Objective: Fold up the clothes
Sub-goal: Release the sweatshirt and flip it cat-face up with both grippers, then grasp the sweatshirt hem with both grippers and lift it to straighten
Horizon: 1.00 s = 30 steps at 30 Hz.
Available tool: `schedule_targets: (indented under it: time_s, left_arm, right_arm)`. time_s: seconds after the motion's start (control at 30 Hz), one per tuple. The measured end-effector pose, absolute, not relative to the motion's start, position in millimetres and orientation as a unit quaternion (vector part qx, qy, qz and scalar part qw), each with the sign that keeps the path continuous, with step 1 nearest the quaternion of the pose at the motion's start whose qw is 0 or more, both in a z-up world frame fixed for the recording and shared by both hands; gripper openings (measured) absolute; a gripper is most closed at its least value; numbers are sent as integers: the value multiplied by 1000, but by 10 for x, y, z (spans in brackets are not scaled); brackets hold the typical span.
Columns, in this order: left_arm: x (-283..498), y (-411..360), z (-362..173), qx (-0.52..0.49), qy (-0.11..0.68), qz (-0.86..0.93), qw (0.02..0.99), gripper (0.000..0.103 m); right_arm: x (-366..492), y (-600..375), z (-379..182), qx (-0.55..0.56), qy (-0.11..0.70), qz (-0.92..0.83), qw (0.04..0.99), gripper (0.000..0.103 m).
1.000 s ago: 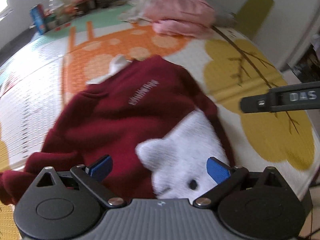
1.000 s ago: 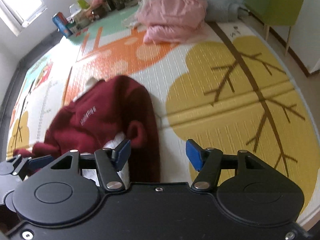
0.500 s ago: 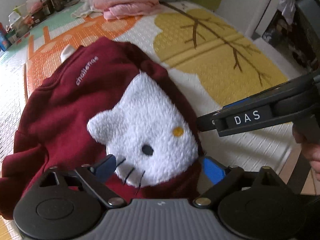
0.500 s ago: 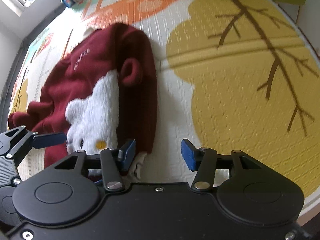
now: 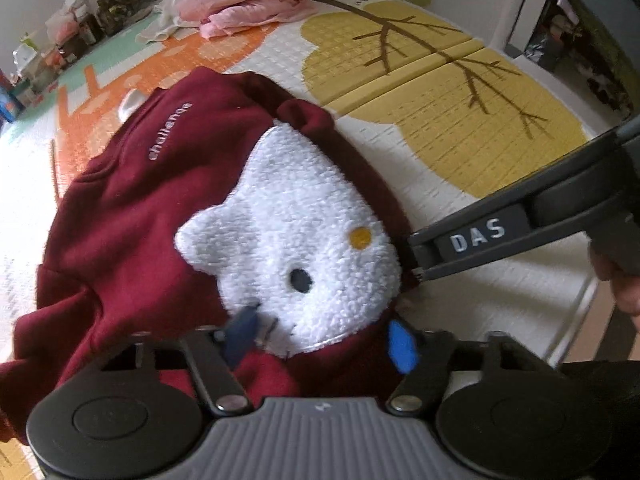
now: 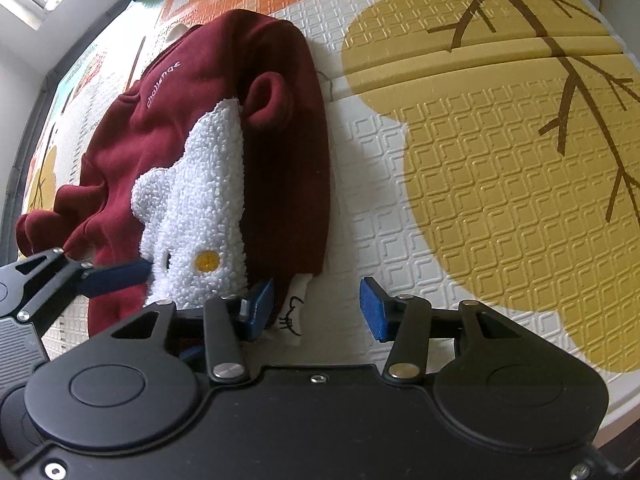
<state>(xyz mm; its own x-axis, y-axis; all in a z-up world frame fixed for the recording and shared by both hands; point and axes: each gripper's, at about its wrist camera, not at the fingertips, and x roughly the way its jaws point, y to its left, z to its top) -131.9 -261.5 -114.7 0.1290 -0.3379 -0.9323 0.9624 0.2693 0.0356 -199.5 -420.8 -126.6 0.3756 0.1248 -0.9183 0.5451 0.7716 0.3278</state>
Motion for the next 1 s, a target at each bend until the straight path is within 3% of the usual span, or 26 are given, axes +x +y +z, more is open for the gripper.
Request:
schedule_targets:
  time_s: [0.17, 0.27, 0.3, 0.5, 1.0]
  left_arm:
    - [-1217, -2562, -1103, 336, 451, -484, 670, 39]
    - [-1153, -2518, -1067, 323, 459, -483, 672, 31]
    - [-1141, -2506, -1055, 321, 461, -482, 673, 30]
    - [-1093, -2430, -989, 315, 464, -476, 678, 26]
    - [-950, -2261, -814, 301, 463, -460, 695, 24]
  right_arm:
    - [-1950, -4155, -1280, 320, 543, -127, 766, 40]
    - [-1920, -4121, -1291, 325, 545, -122, 763, 35]
    - [-1910, -4109, -1295, 327, 545, -120, 763, 26]
    - [-1882, -4091, -1280, 333, 544, -118, 761, 12]
    - [-2005, -4471, -1019, 295, 525, -190, 776, 6]
